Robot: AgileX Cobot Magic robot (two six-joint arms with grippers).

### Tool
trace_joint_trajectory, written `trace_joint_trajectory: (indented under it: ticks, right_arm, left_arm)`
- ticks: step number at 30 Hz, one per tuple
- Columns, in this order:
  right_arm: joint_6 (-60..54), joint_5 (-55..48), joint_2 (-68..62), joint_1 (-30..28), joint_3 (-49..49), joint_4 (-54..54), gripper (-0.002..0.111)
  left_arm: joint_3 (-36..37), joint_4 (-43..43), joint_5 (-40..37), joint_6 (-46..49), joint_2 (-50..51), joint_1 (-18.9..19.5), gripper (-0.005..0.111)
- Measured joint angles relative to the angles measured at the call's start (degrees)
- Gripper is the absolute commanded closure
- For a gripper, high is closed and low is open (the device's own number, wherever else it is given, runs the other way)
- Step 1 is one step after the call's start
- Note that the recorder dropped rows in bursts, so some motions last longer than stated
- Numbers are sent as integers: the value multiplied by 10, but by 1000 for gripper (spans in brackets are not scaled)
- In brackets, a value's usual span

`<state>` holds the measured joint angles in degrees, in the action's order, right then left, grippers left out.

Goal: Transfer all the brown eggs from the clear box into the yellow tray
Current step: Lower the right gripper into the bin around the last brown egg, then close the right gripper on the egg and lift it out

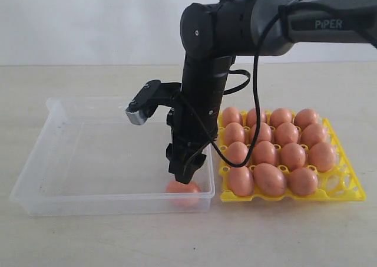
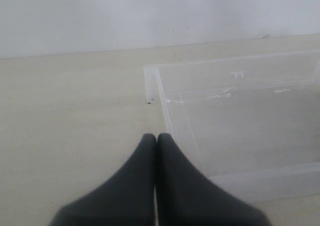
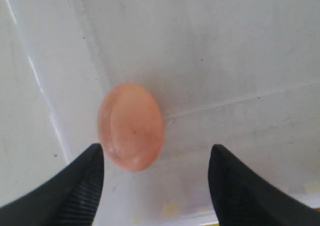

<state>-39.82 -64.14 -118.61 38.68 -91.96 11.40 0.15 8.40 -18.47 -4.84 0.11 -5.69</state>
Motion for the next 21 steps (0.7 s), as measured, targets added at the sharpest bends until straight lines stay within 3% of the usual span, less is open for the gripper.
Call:
trace_joint_trajectory:
  ticks: [21]
  right_arm:
    - [-7,38,-53,0,0,18,50]
  left_arm:
    - [0,0,0,0,0,0,111]
